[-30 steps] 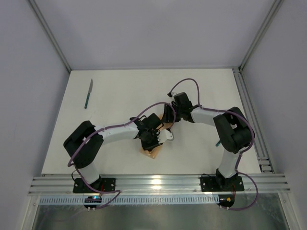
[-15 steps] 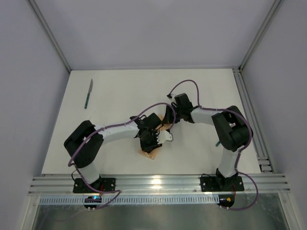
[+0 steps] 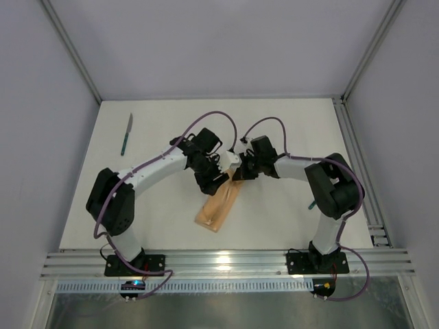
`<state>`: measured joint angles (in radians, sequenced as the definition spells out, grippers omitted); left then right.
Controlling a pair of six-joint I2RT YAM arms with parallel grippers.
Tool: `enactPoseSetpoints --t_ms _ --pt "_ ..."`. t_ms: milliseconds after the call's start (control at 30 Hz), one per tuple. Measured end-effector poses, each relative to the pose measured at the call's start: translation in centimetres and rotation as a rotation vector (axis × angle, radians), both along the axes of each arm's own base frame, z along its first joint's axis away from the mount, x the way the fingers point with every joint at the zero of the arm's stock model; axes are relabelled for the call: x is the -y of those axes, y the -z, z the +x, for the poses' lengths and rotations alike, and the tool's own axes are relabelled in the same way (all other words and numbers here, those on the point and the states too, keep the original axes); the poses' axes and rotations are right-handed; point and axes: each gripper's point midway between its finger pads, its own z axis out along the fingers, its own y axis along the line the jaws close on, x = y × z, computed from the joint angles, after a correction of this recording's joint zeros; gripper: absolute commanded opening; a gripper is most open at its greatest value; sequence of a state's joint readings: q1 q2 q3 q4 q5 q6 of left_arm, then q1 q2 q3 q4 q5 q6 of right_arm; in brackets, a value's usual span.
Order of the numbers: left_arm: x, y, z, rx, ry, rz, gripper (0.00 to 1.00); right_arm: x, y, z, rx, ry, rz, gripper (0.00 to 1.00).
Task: Fold the napkin into a case and place the utensils inside
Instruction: Grasp the top corner of the smaller rectangle folded napkin from the folded napkin.
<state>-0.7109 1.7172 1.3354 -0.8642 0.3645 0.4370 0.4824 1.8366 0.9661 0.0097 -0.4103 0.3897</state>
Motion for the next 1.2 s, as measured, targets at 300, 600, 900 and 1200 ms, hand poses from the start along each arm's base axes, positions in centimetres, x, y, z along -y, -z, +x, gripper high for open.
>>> enactPoseSetpoints --t_ms 300,600,900,1200 --pt "2.2 4.8 2.7 -0.022 -0.133 0.047 0.65 0.4 -0.1 -1.0 -0.025 0.022 0.004 0.04" --pt "5.5 5.6 1.2 0.012 -0.074 0.017 0.69 0.7 0.0 -1.6 -0.054 0.054 0.009 0.04" --pt "5.9 6.2 0.9 0.053 -0.061 0.034 0.51 1.5 -0.2 -2.2 -0.074 0.109 0.002 0.05" --pt "5.8 6.9 0.9 0.068 -0.07 0.042 0.66 1.7 -0.1 -2.6 -0.084 0.125 0.007 0.06"
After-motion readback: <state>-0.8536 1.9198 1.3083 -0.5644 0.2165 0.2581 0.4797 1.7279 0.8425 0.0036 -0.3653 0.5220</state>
